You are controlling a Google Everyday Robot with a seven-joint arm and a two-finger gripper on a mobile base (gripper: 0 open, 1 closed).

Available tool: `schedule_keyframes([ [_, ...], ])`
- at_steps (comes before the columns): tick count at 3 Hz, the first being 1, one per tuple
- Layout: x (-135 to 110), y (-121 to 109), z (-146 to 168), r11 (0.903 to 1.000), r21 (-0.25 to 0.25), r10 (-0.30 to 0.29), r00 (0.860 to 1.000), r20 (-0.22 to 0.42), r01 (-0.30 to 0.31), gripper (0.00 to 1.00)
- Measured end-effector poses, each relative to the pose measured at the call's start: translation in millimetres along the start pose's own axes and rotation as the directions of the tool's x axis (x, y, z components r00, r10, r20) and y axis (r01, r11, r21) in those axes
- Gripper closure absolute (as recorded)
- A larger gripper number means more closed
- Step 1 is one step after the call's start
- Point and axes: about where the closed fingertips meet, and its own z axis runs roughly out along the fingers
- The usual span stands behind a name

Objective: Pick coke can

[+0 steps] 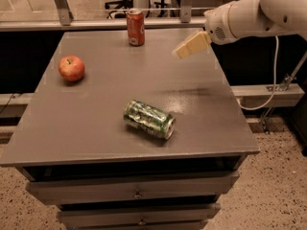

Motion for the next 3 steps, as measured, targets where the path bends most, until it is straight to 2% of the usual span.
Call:
schedule_keyframes([
  [1,-4.0,-0.3,17.7,0.9994,-0.001,0.034,0.998,0.047,-0.034,0.00],
  [2,-9.7,-5.3,51.0,0.9964,0.007,0.083,0.991,0.105,-0.084,0.00],
  [3,-23.2,-16.7,92.8,0.9920,0.035,0.114,0.980,0.166,-0.121,0.00],
])
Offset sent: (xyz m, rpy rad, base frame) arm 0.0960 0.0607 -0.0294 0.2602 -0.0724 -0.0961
